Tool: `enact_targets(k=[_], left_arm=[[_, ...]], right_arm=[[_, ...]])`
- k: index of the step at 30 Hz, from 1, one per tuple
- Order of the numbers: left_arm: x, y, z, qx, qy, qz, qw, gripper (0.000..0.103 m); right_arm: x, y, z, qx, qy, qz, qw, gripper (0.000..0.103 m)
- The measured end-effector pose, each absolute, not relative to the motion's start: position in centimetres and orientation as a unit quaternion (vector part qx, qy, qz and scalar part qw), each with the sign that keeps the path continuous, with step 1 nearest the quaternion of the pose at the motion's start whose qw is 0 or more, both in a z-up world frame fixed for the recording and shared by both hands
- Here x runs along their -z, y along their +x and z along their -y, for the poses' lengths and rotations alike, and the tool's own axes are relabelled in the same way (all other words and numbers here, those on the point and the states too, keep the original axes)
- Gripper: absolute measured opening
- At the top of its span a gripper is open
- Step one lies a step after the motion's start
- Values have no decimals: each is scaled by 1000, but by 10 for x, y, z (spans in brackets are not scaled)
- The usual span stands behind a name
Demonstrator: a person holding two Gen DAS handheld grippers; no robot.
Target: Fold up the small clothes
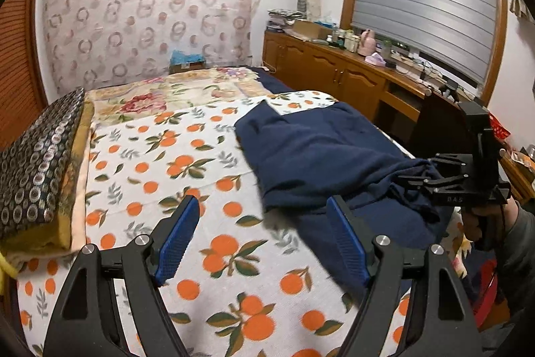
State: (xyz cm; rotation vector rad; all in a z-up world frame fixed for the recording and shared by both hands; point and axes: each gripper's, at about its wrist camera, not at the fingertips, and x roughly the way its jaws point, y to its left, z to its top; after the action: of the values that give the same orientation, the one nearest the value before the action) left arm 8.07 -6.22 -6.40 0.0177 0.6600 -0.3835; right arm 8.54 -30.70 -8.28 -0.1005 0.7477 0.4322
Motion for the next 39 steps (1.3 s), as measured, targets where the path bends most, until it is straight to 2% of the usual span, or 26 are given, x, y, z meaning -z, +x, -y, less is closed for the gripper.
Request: enact_targets(k=[1,3,9,12,14,16,21,27,30,35,36,37,39], left_arm=[[66,81,59,185,6,-323,928,79],[70,82,55,181,1,-326,928,79],[72,80,58,185,-3,-325,928,79],[73,78,61,188,-1,-323,928,79],[73,78,63,188,2,-322,928,79],[74,78,64,188,1,-322,928,79],[73,77,65,182,-2,-319,930,79],[73,75,65,180,-5,-315,932,79],[74,75,65,179,-5,-318,931,79],[74,72,68,184,-2,-321,929,79],[75,72,69,185,-2,-321,929,79],[75,72,70,184,-1,-322,929,79],[75,71,70,186,-2,-321,929,79]], right_arm=[[82,85,306,-215,-51,-360,906,19],[75,80,305,-228,-52,-351,907,12],[36,54,322,-245,-27,-300,922,10],[35,47,333,-224,-35,-302,926,10],[48,51,337,-202,-54,-323,923,13],[62,56,340,-168,-70,-345,921,30],[58,54,348,-147,-67,-332,930,50],[52,26,321,-178,-64,-296,936,51],[62,18,304,-221,-70,-311,922,51],[87,32,291,-195,-106,-350,910,27],[92,34,293,-189,-114,-355,908,9],[95,34,296,-186,-118,-358,907,1],[89,26,307,-196,-106,-351,910,1]])
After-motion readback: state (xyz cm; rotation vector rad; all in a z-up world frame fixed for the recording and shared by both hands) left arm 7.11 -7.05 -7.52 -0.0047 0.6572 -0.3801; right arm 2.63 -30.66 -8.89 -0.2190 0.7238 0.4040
